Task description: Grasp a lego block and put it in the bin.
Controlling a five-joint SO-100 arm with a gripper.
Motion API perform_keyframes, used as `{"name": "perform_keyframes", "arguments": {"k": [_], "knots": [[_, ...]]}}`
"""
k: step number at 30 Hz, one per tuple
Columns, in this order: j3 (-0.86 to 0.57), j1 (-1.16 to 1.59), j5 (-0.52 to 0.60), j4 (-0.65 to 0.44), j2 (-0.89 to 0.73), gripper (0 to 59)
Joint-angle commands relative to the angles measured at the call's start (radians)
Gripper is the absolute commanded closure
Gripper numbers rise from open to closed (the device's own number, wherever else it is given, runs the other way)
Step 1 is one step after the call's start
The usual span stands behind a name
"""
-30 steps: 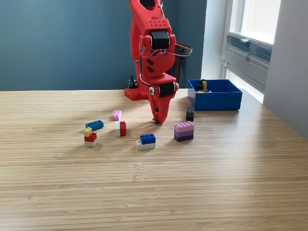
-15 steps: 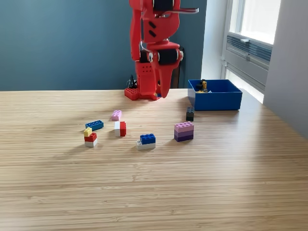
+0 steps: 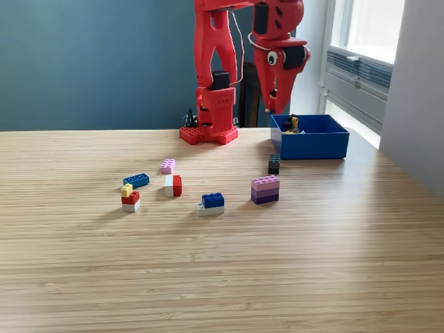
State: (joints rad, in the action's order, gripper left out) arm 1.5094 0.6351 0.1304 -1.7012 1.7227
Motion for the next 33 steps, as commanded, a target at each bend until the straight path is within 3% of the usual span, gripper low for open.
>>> {"name": "perform_keyframes", "arguments": {"k": [1,10,18,32,33], "knots": [[0.017,0.232,0.032,-0.012,0.032,58.6],[0.055,0.520,0.041,-0.011,0.032,58.6],[0.057,0.589,0.064,-0.011,0.028,58.6],[-0.224,0.545,0.052,-0.015,-0.302,58.4],[-0.235,0.545,0.051,-0.017,-0.311,52.8]]}}
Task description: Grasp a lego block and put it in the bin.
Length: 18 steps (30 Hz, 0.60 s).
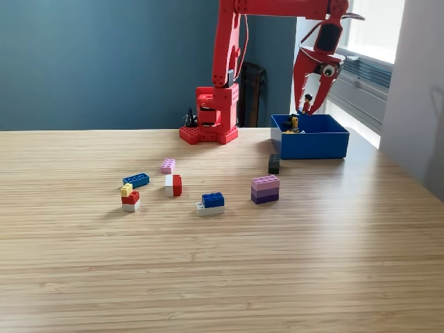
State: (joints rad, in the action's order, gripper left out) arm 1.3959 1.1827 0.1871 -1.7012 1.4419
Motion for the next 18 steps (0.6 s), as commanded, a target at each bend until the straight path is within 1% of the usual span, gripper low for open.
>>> {"name": "perform_keyframes", "arguments": {"k": [1,2,3,4,6,10,14,16,18], "knots": [[-0.127,-0.003,-0.009,-0.018,-0.038,46.1],[-0.135,-0.003,-0.009,-0.020,-0.043,41.1],[-0.144,-0.003,-0.011,-0.023,-0.046,37.6],[-0.155,-0.003,-0.011,-0.028,-0.052,35.1],[-0.178,-0.003,-0.012,-0.040,-0.057,33.3],[-0.225,-0.003,-0.017,-0.061,-0.057,33.1],[-0.265,-0.005,-0.012,-0.066,-0.055,35.1],[-0.311,-0.025,0.005,-0.066,-0.046,38.0],[-0.371,-0.078,0.025,-0.066,-0.043,42.7]]}}
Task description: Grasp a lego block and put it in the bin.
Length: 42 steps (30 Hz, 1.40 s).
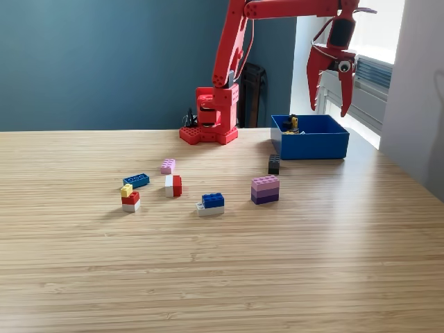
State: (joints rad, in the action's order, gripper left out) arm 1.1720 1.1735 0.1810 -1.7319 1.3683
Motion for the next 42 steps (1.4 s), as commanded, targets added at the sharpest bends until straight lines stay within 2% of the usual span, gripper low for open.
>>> {"name": "perform_keyframes", "arguments": {"k": [1,3,6,17,42], "knots": [[-0.175,-0.107,0.040,-0.035,0.034,45.4],[-0.219,-0.206,0.049,-0.035,0.034,50.7],[-0.202,-0.354,0.038,-0.037,0.034,54.2],[-0.063,-0.796,-0.094,-0.031,0.032,55.0],[-0.081,-0.884,-0.126,-0.029,0.029,56.1]]}}
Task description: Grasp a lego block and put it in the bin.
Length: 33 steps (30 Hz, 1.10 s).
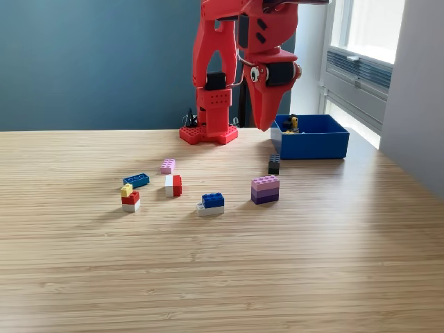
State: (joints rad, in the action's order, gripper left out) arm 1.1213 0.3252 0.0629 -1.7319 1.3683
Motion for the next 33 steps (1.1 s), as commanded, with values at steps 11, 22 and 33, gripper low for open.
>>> {"name": "perform_keyframes", "arguments": {"k": [11,22,33], "knots": [[-0.095,-0.281,-0.063,0.012,0.018,52.6],[0.049,-0.448,-0.232,0.242,0.015,42.1],[0.086,-0.405,-0.344,0.360,0.008,35.6]]}}
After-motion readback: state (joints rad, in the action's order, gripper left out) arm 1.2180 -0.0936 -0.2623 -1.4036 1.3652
